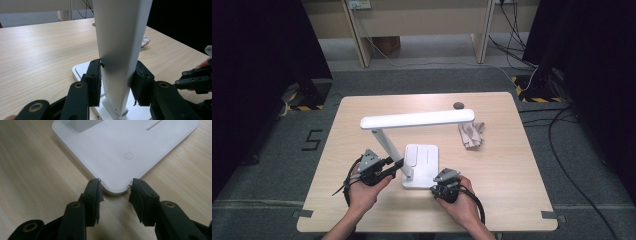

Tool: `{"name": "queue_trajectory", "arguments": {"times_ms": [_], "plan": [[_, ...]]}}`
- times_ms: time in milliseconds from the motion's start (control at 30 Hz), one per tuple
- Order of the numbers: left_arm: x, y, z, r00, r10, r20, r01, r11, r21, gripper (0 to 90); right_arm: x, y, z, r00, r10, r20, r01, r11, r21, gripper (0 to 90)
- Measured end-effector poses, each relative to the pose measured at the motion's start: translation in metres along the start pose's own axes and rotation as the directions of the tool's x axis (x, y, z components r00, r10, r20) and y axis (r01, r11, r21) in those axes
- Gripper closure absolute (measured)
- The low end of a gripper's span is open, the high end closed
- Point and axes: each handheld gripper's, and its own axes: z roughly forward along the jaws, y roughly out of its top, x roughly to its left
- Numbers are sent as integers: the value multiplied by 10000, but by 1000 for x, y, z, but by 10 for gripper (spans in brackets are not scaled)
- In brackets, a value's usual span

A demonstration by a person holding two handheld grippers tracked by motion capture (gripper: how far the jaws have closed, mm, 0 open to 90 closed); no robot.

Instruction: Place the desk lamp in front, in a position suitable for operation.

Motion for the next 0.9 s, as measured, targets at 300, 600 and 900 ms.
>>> {"name": "queue_trajectory", "arguments": {"times_ms": [300, 600, 900], "plan": [[4, 3, 5, 9999, -47, -143, 46, 10000, -14, 624, -9, 4, 6, 9999, 111, -27, -111, 9998, -151, 591], [7, 4, 9, 9998, -73, -185, 73, 10000, 12, 629, -11, 5, 9, 9999, 135, 36, -134, 9995, -279, 594], [9, 2, 0, 10000, -28, 21, 29, 9996, -264, 517, -15, -1, -3, 9974, 679, -224, -696, 9939, -850, 544]]}}
